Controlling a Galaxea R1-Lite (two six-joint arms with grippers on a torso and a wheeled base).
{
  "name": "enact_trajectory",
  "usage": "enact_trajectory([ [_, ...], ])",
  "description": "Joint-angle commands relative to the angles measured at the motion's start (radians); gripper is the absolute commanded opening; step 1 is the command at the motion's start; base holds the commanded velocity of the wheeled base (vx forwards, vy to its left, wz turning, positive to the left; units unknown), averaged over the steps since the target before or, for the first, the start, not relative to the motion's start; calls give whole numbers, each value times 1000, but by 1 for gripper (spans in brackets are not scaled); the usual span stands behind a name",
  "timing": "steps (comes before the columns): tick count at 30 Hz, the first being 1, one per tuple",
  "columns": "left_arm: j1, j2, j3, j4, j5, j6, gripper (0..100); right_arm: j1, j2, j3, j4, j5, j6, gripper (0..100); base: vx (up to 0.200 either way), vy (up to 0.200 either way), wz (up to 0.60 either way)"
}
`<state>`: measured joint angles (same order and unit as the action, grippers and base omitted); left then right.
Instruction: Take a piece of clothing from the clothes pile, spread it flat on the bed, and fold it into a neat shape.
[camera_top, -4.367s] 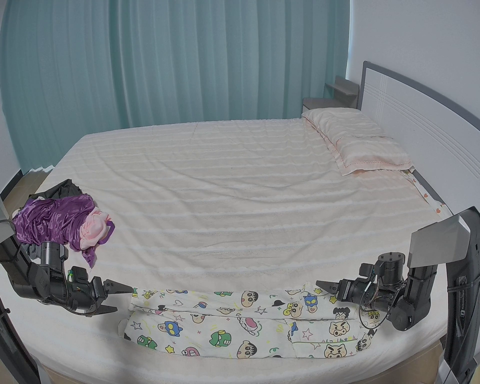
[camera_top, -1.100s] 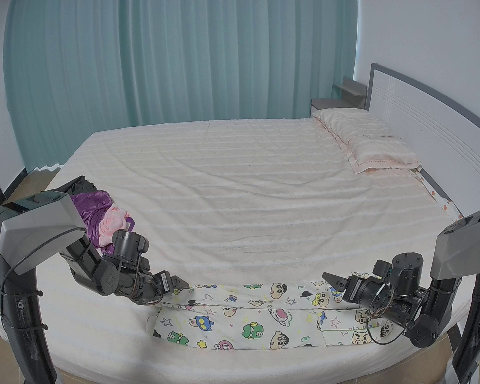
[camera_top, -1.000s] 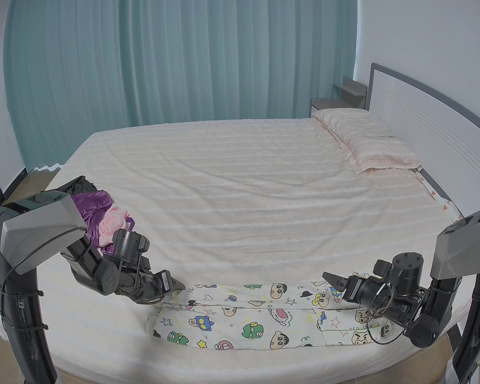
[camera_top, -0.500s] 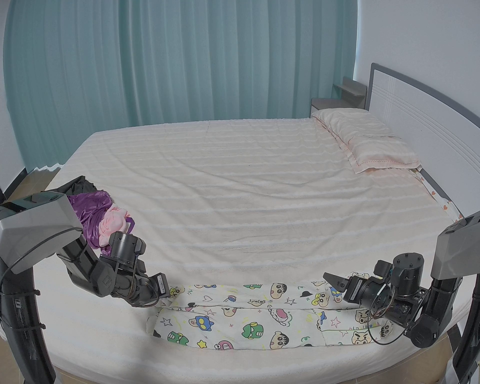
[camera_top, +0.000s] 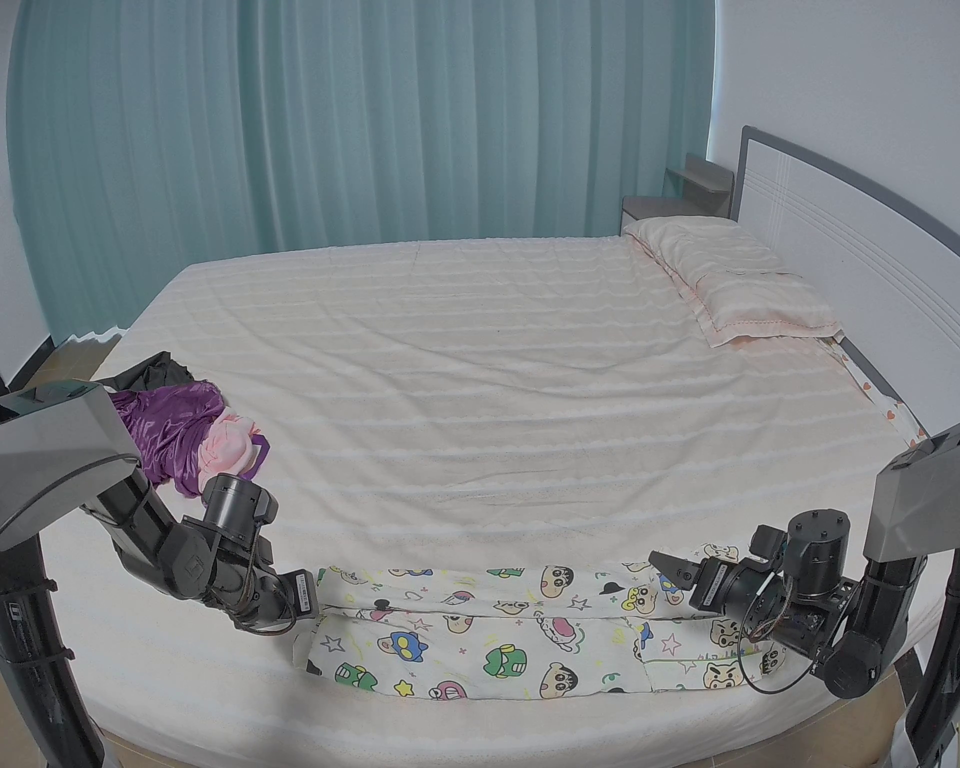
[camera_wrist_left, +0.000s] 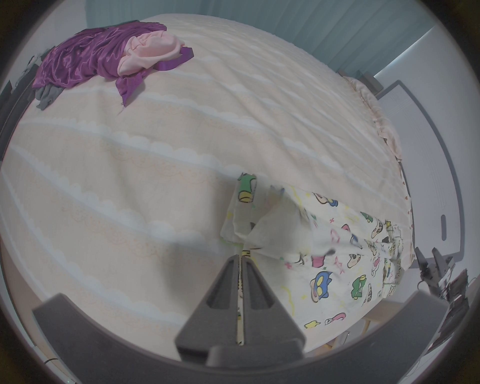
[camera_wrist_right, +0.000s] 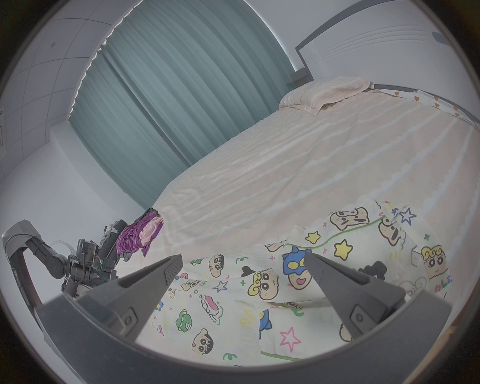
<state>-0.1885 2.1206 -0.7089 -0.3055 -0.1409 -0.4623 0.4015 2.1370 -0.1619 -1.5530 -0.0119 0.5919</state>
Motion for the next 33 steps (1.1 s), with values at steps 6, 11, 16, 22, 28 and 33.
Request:
enact_trajectory([
  [6, 12, -28, -17, -1, -19, -12, 0, 0, 0, 5, -10, 0, 0, 100, 0, 0, 0],
  [11, 47, -37, -34, -12, -114, -30, 0, 0, 0, 5, -10, 0, 0, 100, 0, 0, 0],
  [16, 72, -36, -75, -12, -155, -30, 100, 0, 3, 5, -10, 1, 2, 100, 0, 0, 0],
  [22, 80, -28, -112, -12, -243, -29, 100, 0, 4, 1, -10, 1, 2, 100, 0, 0, 0],
  [28, 72, 50, -190, -12, -292, -27, 100, 0, 9, 1, -10, 4, 2, 100, 0, 0, 0],
  [33, 54, 90, -207, -12, -295, -27, 100, -1, 12, -2, -10, 4, 2, 100, 0, 0, 0],
])
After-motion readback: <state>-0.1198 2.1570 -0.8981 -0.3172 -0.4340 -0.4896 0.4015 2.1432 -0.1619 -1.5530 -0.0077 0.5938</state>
